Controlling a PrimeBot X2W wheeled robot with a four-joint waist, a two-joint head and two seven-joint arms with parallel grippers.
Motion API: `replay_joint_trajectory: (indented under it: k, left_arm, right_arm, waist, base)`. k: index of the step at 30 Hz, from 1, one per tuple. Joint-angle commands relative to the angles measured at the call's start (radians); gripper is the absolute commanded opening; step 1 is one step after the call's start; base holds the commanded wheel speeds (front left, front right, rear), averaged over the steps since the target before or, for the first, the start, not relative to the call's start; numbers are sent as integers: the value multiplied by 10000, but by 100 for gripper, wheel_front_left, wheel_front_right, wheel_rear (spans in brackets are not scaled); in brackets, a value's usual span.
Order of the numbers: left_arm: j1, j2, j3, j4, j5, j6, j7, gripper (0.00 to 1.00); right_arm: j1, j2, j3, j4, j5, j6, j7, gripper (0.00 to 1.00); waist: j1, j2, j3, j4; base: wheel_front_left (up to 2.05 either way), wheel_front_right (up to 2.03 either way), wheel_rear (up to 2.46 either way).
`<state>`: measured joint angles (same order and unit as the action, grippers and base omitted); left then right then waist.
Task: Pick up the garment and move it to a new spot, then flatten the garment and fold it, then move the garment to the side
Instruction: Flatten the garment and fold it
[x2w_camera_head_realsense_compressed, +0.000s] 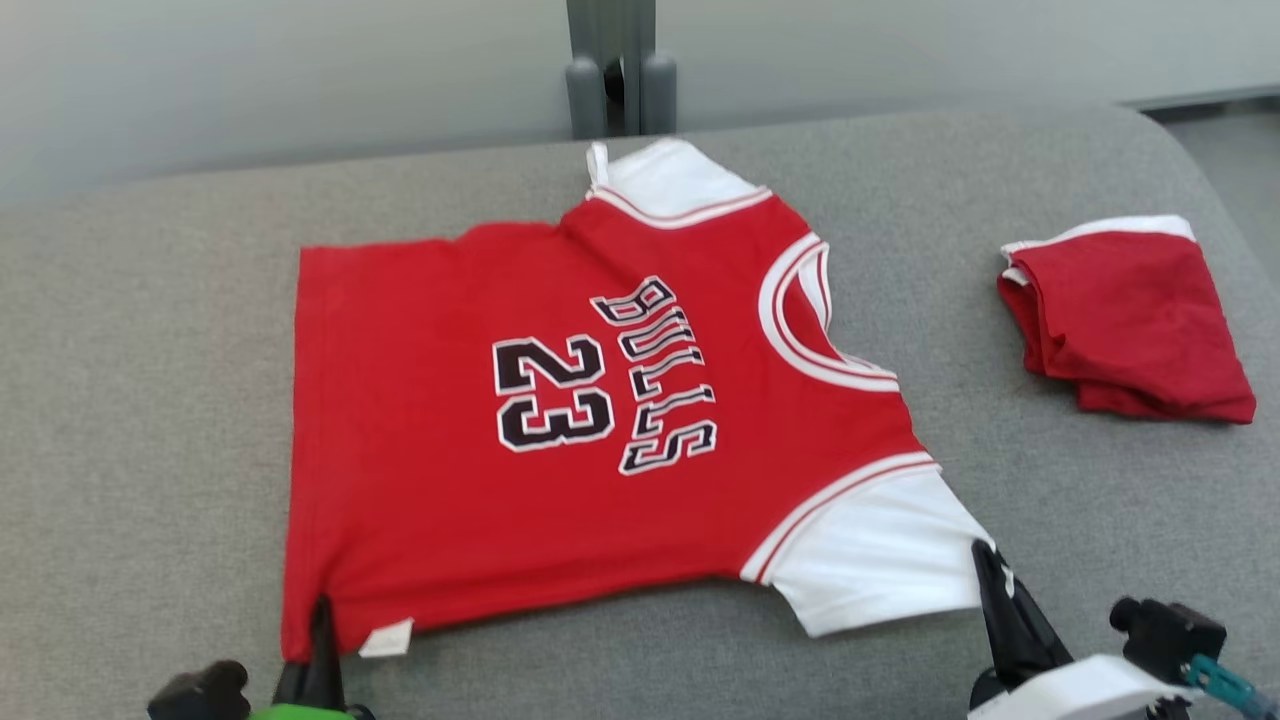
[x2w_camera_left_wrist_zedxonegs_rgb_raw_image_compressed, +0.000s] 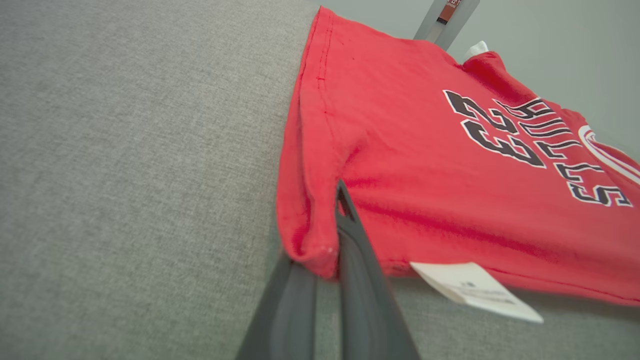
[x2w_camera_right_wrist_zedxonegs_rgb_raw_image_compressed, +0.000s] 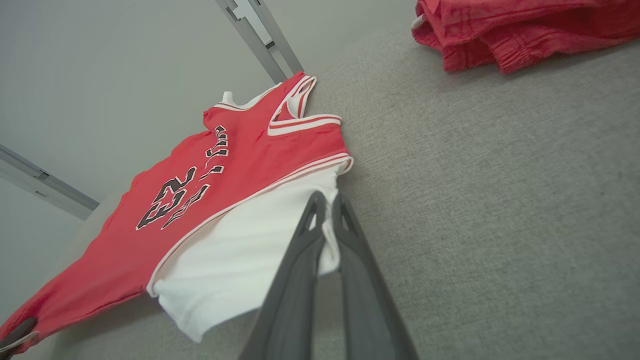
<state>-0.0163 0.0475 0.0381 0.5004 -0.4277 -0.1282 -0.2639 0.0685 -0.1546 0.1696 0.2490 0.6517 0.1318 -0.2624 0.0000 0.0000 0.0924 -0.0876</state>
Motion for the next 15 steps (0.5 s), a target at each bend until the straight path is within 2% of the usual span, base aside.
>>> replay_joint_trajectory:
  k: [1, 7, 15]
  left_arm:
    - [384, 68, -144, -145, -106, 5, 4, 0]
    - [660, 72, -604, -642, -373, 46, 4, 0]
    - [-434, 65, -1102, -840, -228, 140, 4, 0]
  right_arm:
    - [366, -90, -37, -67, 225, -24, -26, 0]
    - [624, -354, -199, -326, 682, -22, -26, 0]
    - [-766, -237, -206, -174, 895, -21, -24, 0]
  waist:
    - [0, 0, -675, 195]
    - [0, 0, -818, 413]
    - [0, 0, -314, 591]
  base:
    - [0, 0, 0]
    - [0, 0, 0]
    - [0, 0, 0]
